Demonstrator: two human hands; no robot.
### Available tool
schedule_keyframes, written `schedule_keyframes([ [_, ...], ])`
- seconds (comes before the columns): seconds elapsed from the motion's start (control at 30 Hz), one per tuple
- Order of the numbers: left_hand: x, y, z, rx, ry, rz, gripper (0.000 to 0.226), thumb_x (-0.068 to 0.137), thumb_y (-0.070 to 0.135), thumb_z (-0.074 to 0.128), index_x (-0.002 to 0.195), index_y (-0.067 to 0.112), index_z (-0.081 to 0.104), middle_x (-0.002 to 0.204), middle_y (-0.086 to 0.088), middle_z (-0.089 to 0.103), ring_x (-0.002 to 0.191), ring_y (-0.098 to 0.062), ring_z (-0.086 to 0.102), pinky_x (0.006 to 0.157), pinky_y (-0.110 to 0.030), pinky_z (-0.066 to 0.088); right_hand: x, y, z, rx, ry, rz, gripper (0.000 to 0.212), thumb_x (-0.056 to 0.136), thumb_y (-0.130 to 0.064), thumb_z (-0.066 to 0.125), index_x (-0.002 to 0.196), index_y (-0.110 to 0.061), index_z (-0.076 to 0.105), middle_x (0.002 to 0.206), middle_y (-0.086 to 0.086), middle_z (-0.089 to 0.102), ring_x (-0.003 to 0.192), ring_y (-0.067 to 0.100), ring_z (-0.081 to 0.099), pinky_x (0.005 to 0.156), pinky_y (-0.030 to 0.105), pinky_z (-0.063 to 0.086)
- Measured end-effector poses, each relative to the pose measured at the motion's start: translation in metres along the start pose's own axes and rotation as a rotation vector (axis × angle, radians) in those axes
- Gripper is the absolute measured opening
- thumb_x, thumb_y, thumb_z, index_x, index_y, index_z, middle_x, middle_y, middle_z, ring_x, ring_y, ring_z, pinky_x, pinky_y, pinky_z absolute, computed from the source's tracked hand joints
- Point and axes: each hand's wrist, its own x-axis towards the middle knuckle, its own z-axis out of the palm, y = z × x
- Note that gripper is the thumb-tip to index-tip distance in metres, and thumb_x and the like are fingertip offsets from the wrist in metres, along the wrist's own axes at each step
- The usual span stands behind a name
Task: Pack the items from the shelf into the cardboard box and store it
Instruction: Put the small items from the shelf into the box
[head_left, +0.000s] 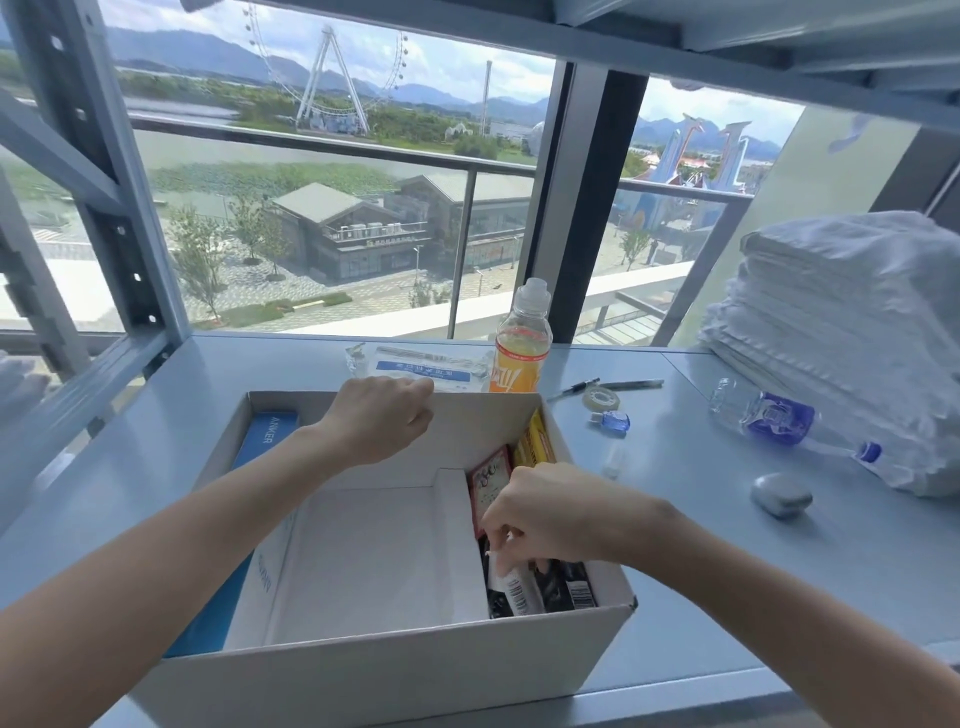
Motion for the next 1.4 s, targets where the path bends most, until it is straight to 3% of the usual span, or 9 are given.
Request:
schedule_keyframes([
  [0.2,0.001,-0.001,0.001,0.005,-0.003,0.007,0.019,0.094,0.031,0.036,0.088,0.013,0.042,0.088,-0.003,0.061,0.074,-0.025,0.055,0.054,-0.028,0.030,-0.003,0.005,0.007,-0.143,0.283,-0.051,0.020,0.081,-0.038,0.066,0.079,-0.018,0.066,0.076,0.001,0.068,0.061,0.020,0.049,0.058,0.025,0.030],
  [0.47,0.000,0.000,0.000,-0.013,0.003,0.000,0.018,0.093,0.029,0.037,0.084,0.014,0.039,0.083,-0.003,0.059,0.064,-0.021,0.046,0.054,-0.029,0.033,-0.002,0.011,0.009,-0.010,0.201,-0.093,0.021,0.081,-0.033,0.066,0.073,-0.015,0.073,0.068,-0.003,0.064,0.070,0.017,0.050,0.059,0.018,0.037],
  [0.53,0.001,0.000,0.000,-0.010,0.010,0.003,0.018,0.093,0.029,0.037,0.084,0.014,0.039,0.083,-0.003,0.059,0.065,-0.021,0.047,0.054,-0.028,0.033,-0.005,0.017,0.003,0.050,0.283,-0.109,0.022,0.083,-0.032,0.066,0.071,-0.016,0.071,0.065,-0.010,0.061,0.069,0.009,0.039,0.057,0.009,0.026],
  [0.77,0.002,-0.003,0.005,0.005,0.008,0.008,0.019,0.093,0.032,0.037,0.085,0.016,0.040,0.084,-0.001,0.061,0.072,-0.023,0.055,0.054,-0.028,0.031,-0.026,0.090,0.006,0.344,0.785,0.240,0.026,0.085,-0.026,0.065,0.062,-0.022,0.052,0.053,-0.012,0.048,0.050,0.006,0.043,0.054,0.015,0.035],
  [0.9,0.003,-0.005,0.006,0.004,0.022,0.014,0.019,0.093,0.033,0.037,0.084,0.016,0.041,0.082,-0.001,0.061,0.070,-0.023,0.055,0.053,-0.028,0.032,-0.011,0.148,0.041,0.249,0.512,0.576,0.012,0.088,-0.018,0.058,0.078,-0.016,0.066,0.082,-0.003,0.063,0.076,0.018,0.055,0.067,0.030,0.044],
  [0.97,0.003,-0.006,0.007,0.005,0.024,0.017,0.020,0.093,0.033,0.037,0.085,0.015,0.042,0.082,0.000,0.061,0.069,-0.022,0.056,0.052,-0.028,0.033,-0.004,0.170,0.061,0.201,0.349,0.622,0.026,0.089,-0.007,0.051,0.104,-0.019,0.068,0.121,-0.002,0.061,0.108,0.019,0.054,0.085,0.031,0.044],
  [1.03,0.003,-0.006,0.007,0.004,0.025,0.020,0.020,0.092,0.033,0.038,0.085,0.015,0.043,0.081,0.000,0.062,0.069,-0.022,0.056,0.052,-0.027,0.035,0.000,0.185,0.076,0.160,0.227,0.633,0.046,0.086,0.000,0.045,0.120,-0.027,0.061,0.138,-0.008,0.049,0.127,0.016,0.041,0.089,0.031,0.042],
  [1.3,0.003,-0.007,0.007,0.012,0.043,0.031,0.020,0.092,0.033,0.038,0.086,0.015,0.045,0.078,0.001,0.061,0.064,-0.020,0.054,0.051,-0.026,0.033,0.009,0.192,0.097,-0.142,0.099,0.622,0.033,0.089,-0.008,0.046,0.116,-0.024,0.054,0.119,0.000,0.053,0.107,0.024,0.054,0.071,0.030,0.042],
  [1.4,0.004,-0.007,0.007,0.003,0.044,0.037,0.020,0.092,0.033,0.038,0.086,0.015,0.045,0.076,0.001,0.060,0.062,-0.019,0.051,0.050,-0.026,0.030,-0.003,0.177,0.072,0.050,0.357,0.620,0.026,0.082,-0.020,0.061,0.108,-0.023,0.062,0.109,-0.004,0.057,0.092,0.023,0.060,0.073,0.028,0.043],
])
